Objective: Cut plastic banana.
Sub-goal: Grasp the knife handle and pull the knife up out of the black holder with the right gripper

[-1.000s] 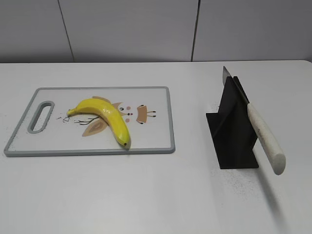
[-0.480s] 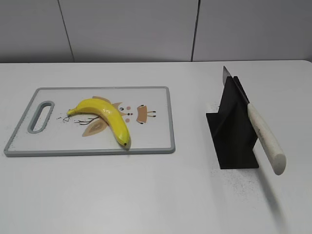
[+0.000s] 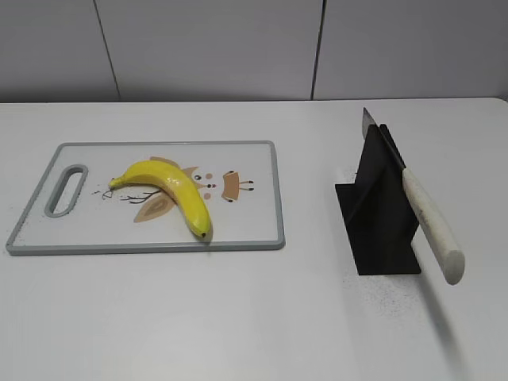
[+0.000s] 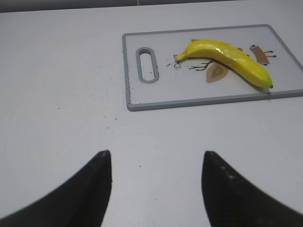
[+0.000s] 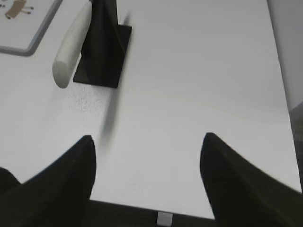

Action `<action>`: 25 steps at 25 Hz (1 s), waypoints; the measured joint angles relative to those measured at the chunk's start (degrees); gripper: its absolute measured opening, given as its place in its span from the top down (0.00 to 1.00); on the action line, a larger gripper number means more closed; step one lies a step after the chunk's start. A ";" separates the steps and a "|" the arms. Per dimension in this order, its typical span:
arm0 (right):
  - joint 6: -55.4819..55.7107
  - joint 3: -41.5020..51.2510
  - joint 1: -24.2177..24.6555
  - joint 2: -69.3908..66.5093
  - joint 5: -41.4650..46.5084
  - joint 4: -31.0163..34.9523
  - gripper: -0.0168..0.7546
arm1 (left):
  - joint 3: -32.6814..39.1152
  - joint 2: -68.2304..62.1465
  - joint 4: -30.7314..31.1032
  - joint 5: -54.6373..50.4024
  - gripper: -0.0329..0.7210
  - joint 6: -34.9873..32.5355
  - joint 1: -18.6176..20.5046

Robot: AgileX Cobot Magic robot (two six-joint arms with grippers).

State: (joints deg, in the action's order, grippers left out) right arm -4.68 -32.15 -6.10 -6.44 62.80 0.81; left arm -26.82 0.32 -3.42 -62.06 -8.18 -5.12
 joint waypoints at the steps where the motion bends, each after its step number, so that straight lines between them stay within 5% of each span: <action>1: 0.22 -1.47 0.00 -3.10 1.13 -0.13 0.30 | 0.00 0.00 0.00 0.00 0.18 0.00 0.00; 9: 4.68 -11.35 -1.02 -19.69 2.50 2.74 0.30 | 0.00 0.00 0.00 0.00 0.18 0.00 0.00; 19: 12.37 -19.24 -15.76 -43.06 3.01 2.34 0.32 | 0.00 0.00 0.00 0.00 0.18 0.00 0.00; 25: 13.30 -24.65 -16.73 -58.55 2.95 2.73 0.32 | 0.00 0.00 0.00 0.00 0.18 0.00 0.00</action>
State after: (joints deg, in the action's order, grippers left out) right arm 8.62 -56.80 -22.83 -65.00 65.75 3.54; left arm -26.82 0.32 -3.42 -62.06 -8.18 -5.12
